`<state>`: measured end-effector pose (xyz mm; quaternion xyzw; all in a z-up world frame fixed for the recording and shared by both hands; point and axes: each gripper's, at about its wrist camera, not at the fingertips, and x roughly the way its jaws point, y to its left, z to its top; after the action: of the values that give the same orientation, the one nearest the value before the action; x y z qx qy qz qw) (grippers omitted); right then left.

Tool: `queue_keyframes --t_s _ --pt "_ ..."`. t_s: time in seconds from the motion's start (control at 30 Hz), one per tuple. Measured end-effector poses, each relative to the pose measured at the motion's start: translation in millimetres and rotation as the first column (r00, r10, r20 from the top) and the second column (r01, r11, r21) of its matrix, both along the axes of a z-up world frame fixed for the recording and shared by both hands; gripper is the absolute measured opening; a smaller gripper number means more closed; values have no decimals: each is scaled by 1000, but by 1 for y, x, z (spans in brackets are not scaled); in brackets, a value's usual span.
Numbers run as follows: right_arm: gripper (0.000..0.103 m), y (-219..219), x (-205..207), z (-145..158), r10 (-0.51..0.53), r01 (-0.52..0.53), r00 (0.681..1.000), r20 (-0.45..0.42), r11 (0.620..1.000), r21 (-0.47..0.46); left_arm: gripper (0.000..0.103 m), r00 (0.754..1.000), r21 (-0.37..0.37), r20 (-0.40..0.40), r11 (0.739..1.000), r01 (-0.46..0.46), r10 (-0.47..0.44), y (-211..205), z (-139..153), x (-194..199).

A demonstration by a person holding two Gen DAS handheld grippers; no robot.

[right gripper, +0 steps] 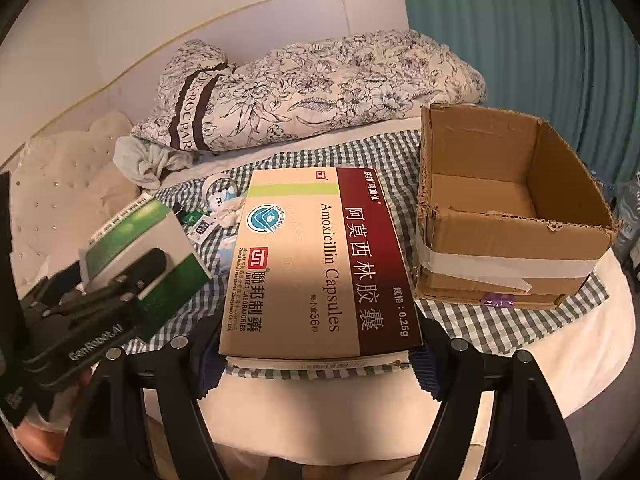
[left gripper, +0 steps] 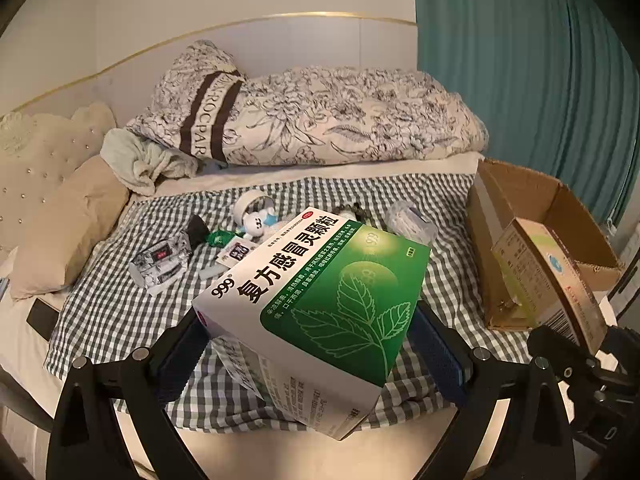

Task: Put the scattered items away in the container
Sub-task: 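Carry both boxes to the cardboard box and open both grippers inside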

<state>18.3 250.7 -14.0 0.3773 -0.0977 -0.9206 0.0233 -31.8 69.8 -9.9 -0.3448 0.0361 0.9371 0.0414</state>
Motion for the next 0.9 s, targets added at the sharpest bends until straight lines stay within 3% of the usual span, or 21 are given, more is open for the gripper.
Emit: queue_keyframes --t_s 0.2,0.4,0.53,0.63,0.77,0.9 --pt "75 20 -2 11 -33 33 999 -27 999 -8 98 998 3 -27 999 48 -48 24 15 -12" --pt "75 70 -10 27 -131 134 990 -49 989 58 98 983 -33 -66 985 168 -170 86 30 -30" --pt "75 123 -18 42 -234 238 971 -57 968 76 98 962 34 -57 962 271 -269 133 43 -50" --pt "75 154 -27 50 -279 283 959 -51 952 115 98 946 40 -54 946 321 -318 171 48 -66" --pt "75 185 -45 44 -312 311 950 -20 937 159 98 923 38 -32 922 385 -384 215 41 -78" --pt "76 210 -62 26 -346 336 938 28 925 174 98 916 11 6 916 401 -401 241 24 -89"
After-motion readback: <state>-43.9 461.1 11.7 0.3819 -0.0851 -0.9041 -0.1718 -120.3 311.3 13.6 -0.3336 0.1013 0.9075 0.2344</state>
